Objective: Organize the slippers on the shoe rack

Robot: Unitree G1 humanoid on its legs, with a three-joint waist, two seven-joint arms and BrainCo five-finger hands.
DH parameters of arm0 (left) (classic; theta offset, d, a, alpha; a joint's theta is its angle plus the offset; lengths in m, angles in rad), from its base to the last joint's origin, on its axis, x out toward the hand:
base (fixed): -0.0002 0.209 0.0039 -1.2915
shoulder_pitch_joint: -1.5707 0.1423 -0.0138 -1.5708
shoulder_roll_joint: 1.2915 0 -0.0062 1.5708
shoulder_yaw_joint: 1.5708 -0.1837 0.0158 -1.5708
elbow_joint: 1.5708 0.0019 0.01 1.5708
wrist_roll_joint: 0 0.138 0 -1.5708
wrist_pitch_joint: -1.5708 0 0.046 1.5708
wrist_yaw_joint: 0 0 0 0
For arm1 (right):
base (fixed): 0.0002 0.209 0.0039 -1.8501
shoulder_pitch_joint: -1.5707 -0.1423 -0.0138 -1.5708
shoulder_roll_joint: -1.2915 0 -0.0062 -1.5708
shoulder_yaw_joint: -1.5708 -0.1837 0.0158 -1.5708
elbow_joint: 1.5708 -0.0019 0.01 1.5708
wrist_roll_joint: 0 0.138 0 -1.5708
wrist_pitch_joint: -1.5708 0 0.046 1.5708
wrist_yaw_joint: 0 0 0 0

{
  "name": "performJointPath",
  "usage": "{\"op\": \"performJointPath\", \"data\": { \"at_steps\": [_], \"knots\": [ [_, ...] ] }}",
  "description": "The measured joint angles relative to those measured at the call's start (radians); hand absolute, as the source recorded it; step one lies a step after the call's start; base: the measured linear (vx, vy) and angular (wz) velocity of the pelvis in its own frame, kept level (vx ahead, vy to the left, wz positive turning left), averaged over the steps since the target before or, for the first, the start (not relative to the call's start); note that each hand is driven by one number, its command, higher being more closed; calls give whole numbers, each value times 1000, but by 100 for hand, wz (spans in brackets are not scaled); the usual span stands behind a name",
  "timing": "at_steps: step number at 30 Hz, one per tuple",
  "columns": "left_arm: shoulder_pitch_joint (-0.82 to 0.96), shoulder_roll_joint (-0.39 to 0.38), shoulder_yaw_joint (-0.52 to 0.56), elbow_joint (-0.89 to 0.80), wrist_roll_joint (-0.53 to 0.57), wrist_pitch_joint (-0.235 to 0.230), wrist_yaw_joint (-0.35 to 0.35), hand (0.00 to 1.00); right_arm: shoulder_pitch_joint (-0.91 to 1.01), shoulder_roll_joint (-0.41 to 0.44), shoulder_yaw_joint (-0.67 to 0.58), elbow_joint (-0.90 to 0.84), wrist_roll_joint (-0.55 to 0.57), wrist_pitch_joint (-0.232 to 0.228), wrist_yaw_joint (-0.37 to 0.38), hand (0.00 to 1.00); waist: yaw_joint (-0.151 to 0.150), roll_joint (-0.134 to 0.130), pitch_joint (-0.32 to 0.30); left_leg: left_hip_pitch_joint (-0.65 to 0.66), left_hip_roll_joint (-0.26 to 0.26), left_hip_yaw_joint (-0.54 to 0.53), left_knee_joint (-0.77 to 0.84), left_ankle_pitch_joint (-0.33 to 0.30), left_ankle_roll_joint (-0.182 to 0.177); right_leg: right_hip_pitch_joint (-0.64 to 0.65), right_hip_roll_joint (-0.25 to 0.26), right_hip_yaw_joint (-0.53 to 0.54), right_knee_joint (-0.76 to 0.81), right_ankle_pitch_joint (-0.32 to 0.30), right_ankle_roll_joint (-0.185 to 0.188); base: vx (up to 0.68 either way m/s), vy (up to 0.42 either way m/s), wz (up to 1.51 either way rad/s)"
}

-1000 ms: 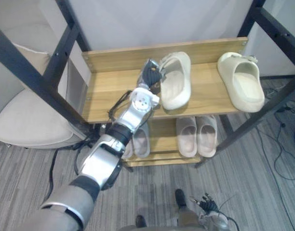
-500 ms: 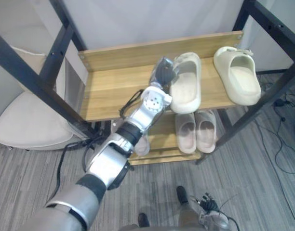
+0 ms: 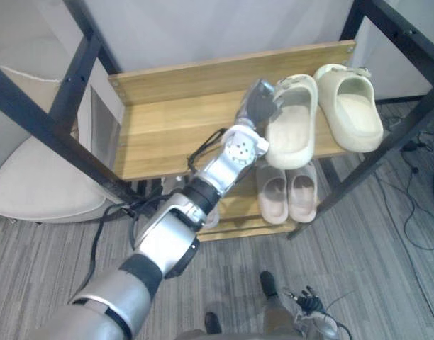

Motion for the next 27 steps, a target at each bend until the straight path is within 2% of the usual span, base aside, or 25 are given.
{"op": "performJointPath", "data": {
  "at_steps": [8, 13, 27],
  "knots": [
    [-3, -13, 1, 1, -20, 0, 1, 0, 4, 9, -68, -1, 0, 2, -1, 0, 0, 15, -10, -1, -1, 7, -2, 0, 0, -4, 0, 5, 0, 2, 2, -1, -10, -2],
    [-3, -42, 12, 1, -20, 0, 2, 0, 5, 11, -72, -2, 0, 2, -3, 0, 0, 15, -10, 3, -1, 13, -5, 0, 0, -5, 0, 7, 0, 3, 3, 8, -20, -1],
    [-13, -43, 37, 37, -22, 0, 2, 0, 13, 21, -93, -1, 1, -1, -7, 0, 0, 13, -19, 6, -1, 12, -9, 0, 0, -4, 0, 5, 0, 4, 4, 3, -6, 0]
  ]
}}
